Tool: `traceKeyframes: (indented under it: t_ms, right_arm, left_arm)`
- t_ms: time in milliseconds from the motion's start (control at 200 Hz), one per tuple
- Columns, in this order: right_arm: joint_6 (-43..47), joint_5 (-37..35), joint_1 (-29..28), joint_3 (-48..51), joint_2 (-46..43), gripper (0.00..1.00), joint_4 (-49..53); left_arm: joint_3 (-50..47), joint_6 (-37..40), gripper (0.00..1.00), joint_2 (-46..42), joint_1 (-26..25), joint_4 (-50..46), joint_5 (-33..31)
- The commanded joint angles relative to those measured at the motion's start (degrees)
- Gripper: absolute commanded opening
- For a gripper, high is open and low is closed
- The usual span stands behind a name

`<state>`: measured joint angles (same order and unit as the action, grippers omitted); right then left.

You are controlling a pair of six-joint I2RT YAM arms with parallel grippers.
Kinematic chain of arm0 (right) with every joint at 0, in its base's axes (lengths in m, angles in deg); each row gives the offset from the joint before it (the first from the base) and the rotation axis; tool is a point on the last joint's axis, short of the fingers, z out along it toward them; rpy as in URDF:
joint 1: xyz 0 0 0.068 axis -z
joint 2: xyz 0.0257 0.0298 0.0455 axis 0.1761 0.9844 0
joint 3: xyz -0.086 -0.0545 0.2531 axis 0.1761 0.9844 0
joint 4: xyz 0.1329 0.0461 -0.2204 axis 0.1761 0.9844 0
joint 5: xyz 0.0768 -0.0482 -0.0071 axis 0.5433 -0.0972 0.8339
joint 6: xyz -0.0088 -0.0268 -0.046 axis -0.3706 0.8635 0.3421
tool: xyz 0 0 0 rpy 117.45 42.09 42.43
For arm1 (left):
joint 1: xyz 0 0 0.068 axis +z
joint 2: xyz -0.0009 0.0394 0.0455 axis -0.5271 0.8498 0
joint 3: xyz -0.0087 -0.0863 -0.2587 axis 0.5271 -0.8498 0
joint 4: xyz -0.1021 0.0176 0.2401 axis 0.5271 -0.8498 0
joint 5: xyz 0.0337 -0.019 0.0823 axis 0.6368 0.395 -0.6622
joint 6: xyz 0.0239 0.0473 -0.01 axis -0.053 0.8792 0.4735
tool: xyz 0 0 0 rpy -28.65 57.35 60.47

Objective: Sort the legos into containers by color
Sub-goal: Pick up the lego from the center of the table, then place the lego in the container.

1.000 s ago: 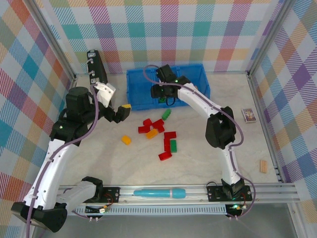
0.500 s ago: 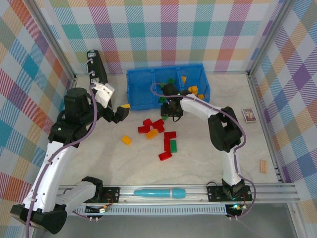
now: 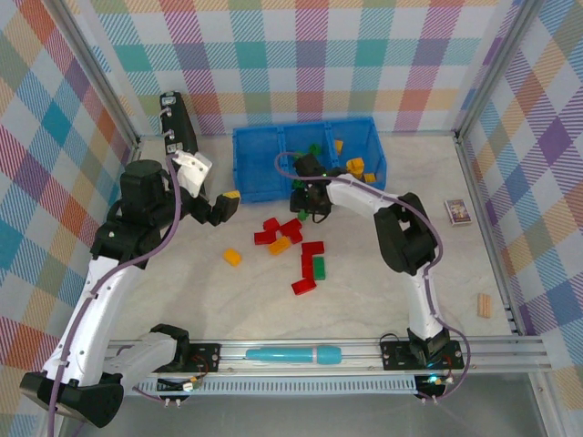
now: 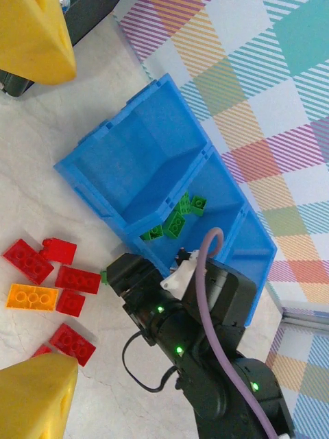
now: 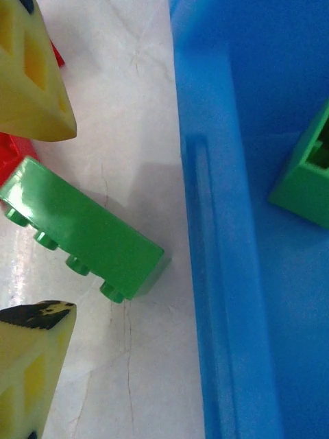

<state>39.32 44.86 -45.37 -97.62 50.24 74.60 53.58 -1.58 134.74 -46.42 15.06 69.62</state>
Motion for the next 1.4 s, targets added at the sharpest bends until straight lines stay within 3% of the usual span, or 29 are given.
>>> traceKeyframes:
  t_ms: [0,325,485,905,1170,1395]
  right_arm:
    - [-0.84,0.53,0.42,-1.62,1.70,0.62,0.38]
    - [0.11,-0.51,1.10,-0.26,1.75,0.37,1.08]
    - [1.80,-1.68,1.38,1.50,-0.66,0.30,1.95]
    - [12.32,-7.60,1.85,-1.82,-11.22,0.28,3.07]
    - [20.17,-10.69,3.87,-13.94,-2.62,0.28,-1.29]
    - [21.53,-9.23,5.47,-24.82,7.13,0.29,-1.20]
  left_arm:
    - [0.67,0.97,1.00,-0.13,-0.42,-0.50,0.35]
    - [0.50,0.99,1.00,0.31,-0.42,-0.33,0.44]
    - [0.53,1.02,1.00,0.61,-0.42,-0.33,0.53]
    - [0.49,0.79,1.00,1.55,-0.42,-0.06,1.58]
    - [2.22,0.19,1.00,3.24,-0.42,-1.71,1.91]
    - [6.63,-3.90,1.00,9.09,-0.42,-5.45,-4.79]
